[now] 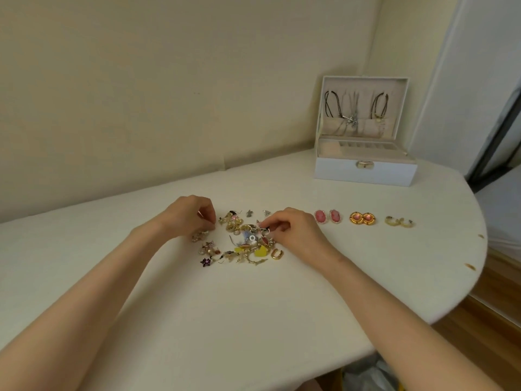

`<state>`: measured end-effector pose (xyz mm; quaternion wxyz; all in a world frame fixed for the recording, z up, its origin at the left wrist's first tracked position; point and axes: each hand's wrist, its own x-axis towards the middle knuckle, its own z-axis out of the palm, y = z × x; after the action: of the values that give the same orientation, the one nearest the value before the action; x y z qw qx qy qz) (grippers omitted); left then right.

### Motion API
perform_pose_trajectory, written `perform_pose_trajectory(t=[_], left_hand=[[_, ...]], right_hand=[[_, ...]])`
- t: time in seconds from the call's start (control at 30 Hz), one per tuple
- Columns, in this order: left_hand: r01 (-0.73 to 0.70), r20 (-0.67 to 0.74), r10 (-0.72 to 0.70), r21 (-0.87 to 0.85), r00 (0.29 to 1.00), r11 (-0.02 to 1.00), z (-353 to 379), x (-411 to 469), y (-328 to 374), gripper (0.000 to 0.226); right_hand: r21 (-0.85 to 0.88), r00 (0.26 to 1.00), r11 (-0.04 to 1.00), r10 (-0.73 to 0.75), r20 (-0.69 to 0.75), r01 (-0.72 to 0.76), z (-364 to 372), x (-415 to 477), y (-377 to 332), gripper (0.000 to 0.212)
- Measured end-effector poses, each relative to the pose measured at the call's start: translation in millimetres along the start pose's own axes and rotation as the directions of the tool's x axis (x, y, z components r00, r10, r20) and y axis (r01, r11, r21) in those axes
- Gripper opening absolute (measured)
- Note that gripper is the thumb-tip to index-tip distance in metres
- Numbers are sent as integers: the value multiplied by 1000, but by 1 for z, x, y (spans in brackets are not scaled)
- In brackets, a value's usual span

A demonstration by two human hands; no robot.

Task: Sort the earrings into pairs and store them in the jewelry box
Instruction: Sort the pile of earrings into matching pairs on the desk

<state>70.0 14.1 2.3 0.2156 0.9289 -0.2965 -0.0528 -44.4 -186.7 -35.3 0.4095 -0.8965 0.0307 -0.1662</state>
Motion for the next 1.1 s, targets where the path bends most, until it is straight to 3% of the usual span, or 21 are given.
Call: perform_pose_trajectory(t=[0.33,0.43,0.53,0.73,0.9,1.0,1.1], left_hand=[[-35,57,35,-5,998,999,1,0,5,16],[-54,75,52,21,996,998,0,1,5,16],[-65,104,60,43,993,997,-1,1,6,19],[-200,26,199,50,980,978,-8,-5,24,18],[-189,286,192,-41,939,981,-3,-16,40,23],[-227,303,199,61,932,972,4,-15,40,16],[-248,275,200,149,940,957,-1,-15,41,18]], right_hand=[[54,998,999,-5,70,1,2,-5,-8,23],[-3,992,994,-108,64,108,2,-7,-10,20],[-125,966,965,-213,145,232,6,-8,-9,26],[-177,989,975,-122,88,136,6,-6,-7,16],[-165,992,981,-86,88,100,5,-6,-7,13],[-79,990,988,-132,41,135,1,-8,-11,14],[-47,968,974,-214,133,222,-4,-10,-14,26]])
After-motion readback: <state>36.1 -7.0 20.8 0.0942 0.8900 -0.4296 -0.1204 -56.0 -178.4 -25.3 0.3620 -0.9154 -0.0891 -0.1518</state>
